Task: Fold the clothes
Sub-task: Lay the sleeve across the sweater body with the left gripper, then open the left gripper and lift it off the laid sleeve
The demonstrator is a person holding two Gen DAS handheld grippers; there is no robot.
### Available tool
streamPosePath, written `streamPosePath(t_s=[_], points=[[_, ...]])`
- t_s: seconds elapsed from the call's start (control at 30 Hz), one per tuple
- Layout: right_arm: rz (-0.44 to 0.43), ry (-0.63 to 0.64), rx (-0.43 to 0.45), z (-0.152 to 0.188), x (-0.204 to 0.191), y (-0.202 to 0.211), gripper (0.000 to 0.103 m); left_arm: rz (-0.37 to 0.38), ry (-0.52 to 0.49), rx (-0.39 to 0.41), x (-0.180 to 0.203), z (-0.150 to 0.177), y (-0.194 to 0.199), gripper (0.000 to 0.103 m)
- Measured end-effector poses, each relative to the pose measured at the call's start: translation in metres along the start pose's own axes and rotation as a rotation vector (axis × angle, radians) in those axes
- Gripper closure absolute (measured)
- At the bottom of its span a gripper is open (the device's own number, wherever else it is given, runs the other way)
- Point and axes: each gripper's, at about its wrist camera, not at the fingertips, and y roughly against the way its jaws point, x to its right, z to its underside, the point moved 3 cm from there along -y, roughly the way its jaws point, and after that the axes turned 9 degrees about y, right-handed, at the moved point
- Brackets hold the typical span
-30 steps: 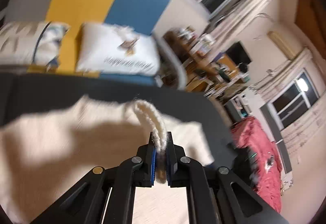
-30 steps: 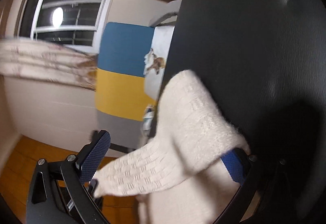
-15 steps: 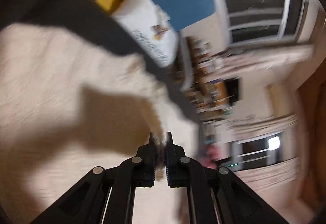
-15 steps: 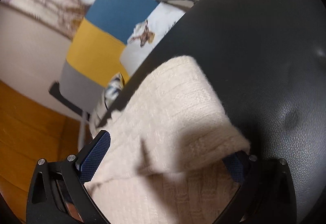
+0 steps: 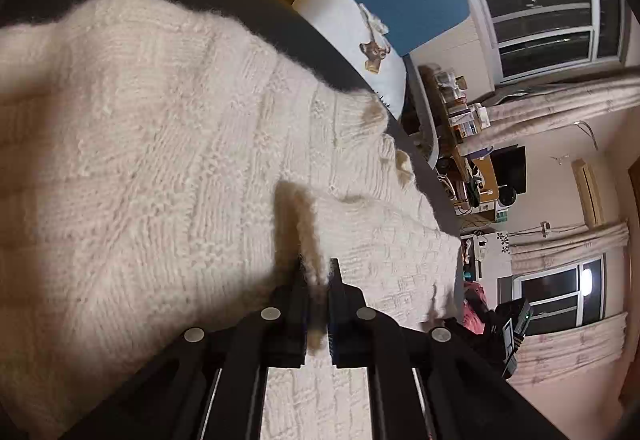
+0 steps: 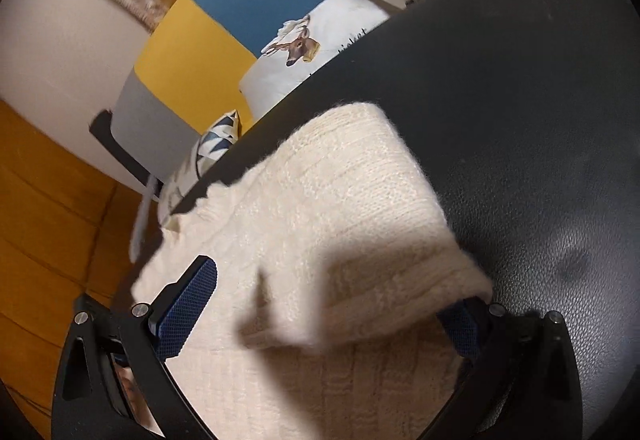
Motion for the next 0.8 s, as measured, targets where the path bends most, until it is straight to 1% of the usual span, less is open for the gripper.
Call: streamPosePath(t_s=[0.1, 0.13, 0.2, 0.23, 0.3, 0.37, 0.43, 0.5, 0.53, 0.6, 0.63, 0.67, 0.7, 0.8], points=[[0.041, 0.180, -0.099, 0.000, -0.017, -0.005, 0.000, -0.027, -0.027, 0.017, 0.004, 0.006, 0.005, 0.095], [0.046, 0.209, -0.116, 0.002, -0.019, -0.002, 0.000, -0.030, -0.026, 0.019, 0.005, 0.006, 0.005, 0.095], [0.072, 0.270, -0.141, 0.008, -0.023, 0.009, 0.000, -0.031, -0.028, 0.020, 0.007, 0.006, 0.005, 0.089], [0.089, 0.299, -0.150, 0.012, -0.024, 0.018, 0.000, -0.025, -0.040, 0.016, 0.010, 0.008, 0.002, 0.087], [0.114, 0.361, -0.159, 0.021, -0.027, 0.038, 0.000, -0.035, -0.074, 0.013, 0.014, 0.008, -0.002, 0.087], [0.130, 0.429, -0.160, 0.030, -0.031, 0.059, 0.000, -0.031, -0.073, 0.012, 0.013, 0.009, -0.001, 0.087], [0.110, 0.496, -0.134, 0.033, -0.045, 0.071, 0.000, -0.018, -0.051, 0.013, 0.011, 0.009, 0.001, 0.087], [0.051, 0.542, -0.109, 0.033, -0.058, 0.071, 0.000, -0.008, -0.032, 0.014, 0.010, 0.009, 0.002, 0.087], [0.018, 0.544, -0.104, 0.031, -0.062, 0.066, 0.000, -0.011, -0.033, 0.016, 0.010, 0.009, 0.002, 0.087], [-0.034, 0.502, -0.111, 0.025, -0.061, 0.049, 0.000, -0.032, -0.055, 0.026, 0.013, 0.010, 0.002, 0.087], [-0.045, 0.481, -0.112, 0.022, -0.058, 0.040, 0.000, -0.046, -0.070, 0.032, 0.016, 0.011, 0.002, 0.087], [-0.033, 0.451, -0.114, 0.019, -0.051, 0.032, 0.000, -0.075, -0.095, 0.048, 0.018, 0.012, 0.003, 0.088], [-0.021, 0.407, -0.128, 0.017, -0.040, 0.023, 0.000, -0.107, -0.119, 0.064, 0.020, 0.012, 0.003, 0.092], [-0.022, 0.337, -0.144, 0.018, -0.016, 0.014, 0.000, -0.139, -0.138, 0.067, 0.021, 0.012, 0.003, 0.092]])
